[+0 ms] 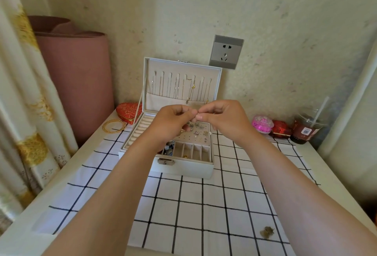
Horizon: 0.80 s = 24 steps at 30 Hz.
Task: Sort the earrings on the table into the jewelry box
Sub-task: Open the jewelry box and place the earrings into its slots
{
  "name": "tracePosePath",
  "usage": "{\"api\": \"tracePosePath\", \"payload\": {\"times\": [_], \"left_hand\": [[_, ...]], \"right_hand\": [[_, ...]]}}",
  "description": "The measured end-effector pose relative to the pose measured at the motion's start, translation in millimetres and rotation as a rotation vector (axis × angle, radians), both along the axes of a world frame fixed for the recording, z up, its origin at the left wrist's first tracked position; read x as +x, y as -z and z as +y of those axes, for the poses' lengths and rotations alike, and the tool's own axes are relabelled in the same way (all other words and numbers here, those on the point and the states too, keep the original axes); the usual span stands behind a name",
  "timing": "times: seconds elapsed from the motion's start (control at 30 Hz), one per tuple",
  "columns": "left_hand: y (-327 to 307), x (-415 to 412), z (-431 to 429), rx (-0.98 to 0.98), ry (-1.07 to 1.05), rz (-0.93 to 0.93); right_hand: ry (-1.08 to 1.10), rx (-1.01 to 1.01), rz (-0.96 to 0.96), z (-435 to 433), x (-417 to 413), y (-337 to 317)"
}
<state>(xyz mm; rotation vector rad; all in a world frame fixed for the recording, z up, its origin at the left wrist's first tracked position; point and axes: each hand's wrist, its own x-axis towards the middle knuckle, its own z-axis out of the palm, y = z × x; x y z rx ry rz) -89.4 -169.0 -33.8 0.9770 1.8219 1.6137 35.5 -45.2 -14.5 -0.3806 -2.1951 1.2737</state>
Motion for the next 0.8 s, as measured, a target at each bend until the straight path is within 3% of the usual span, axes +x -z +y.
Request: {"api": "tracePosePath", "payload": {"times": [0.1,0.23,0.37,0.8], "left_hand": [[2.4,-1.7,-0.6,-0.019,-0.014,0.109],[14.0,-8.9,-3.9,-0.253,-0.015,0.564],[18.8,-9.8,-4.6,-0.398,0.038,0.821],[20.7,-10.0,-4.9,-0.446,0.078,0.892]], "right_hand": [[0.054,0.006,-0.023,6.4,-3.0,10.4],[0.098,0.350,-0.261,10.2,-4.8,28.0],[0.096,0.500,-0.381,3.8,-4.6,33.8],[0.015,0.681,-0.458,4.5,-7.0,31.1]]}}
